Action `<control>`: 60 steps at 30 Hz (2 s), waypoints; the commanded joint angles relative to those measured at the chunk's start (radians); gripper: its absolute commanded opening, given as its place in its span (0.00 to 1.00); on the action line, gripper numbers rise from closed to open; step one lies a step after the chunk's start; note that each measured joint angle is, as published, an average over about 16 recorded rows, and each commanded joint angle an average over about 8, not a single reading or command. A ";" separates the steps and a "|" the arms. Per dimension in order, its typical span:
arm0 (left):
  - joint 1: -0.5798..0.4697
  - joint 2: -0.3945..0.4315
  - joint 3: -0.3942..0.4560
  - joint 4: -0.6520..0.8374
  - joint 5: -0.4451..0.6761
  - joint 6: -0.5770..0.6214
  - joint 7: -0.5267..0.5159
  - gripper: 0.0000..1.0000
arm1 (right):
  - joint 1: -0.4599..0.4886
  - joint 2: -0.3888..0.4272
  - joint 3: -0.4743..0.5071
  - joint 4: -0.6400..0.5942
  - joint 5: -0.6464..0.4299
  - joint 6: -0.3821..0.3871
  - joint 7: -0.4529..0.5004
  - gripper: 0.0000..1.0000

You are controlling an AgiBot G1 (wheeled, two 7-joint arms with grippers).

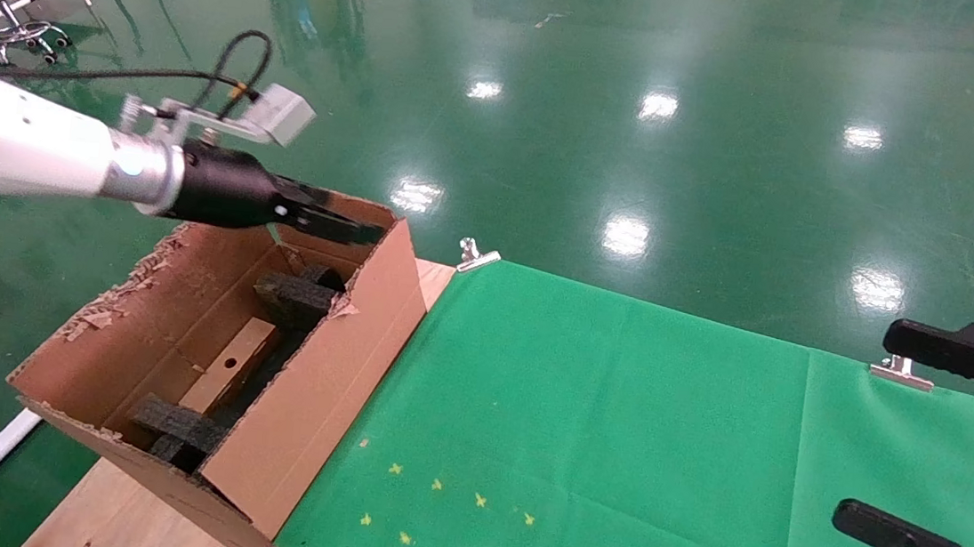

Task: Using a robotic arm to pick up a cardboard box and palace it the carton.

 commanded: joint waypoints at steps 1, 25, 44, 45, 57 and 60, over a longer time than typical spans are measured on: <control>0.030 -0.006 -0.030 -0.037 -0.029 0.016 0.018 1.00 | 0.000 0.000 0.000 0.000 0.000 0.000 0.000 1.00; 0.398 -0.077 -0.389 -0.480 -0.386 0.217 0.236 1.00 | 0.000 0.000 0.000 0.000 0.000 0.000 0.000 1.00; 0.682 -0.131 -0.667 -0.821 -0.661 0.370 0.401 1.00 | 0.000 0.000 0.000 0.000 0.000 0.000 0.000 1.00; 0.693 -0.133 -0.677 -0.834 -0.672 0.376 0.407 1.00 | 0.000 0.000 0.000 0.000 0.000 0.000 0.000 1.00; 0.708 -0.136 -0.692 -0.851 -0.688 0.384 0.413 1.00 | 0.000 0.000 0.000 0.000 0.000 0.000 0.000 1.00; 0.704 -0.136 -0.688 -0.846 -0.683 0.382 0.412 1.00 | 0.000 0.000 0.000 0.000 0.000 0.000 0.000 1.00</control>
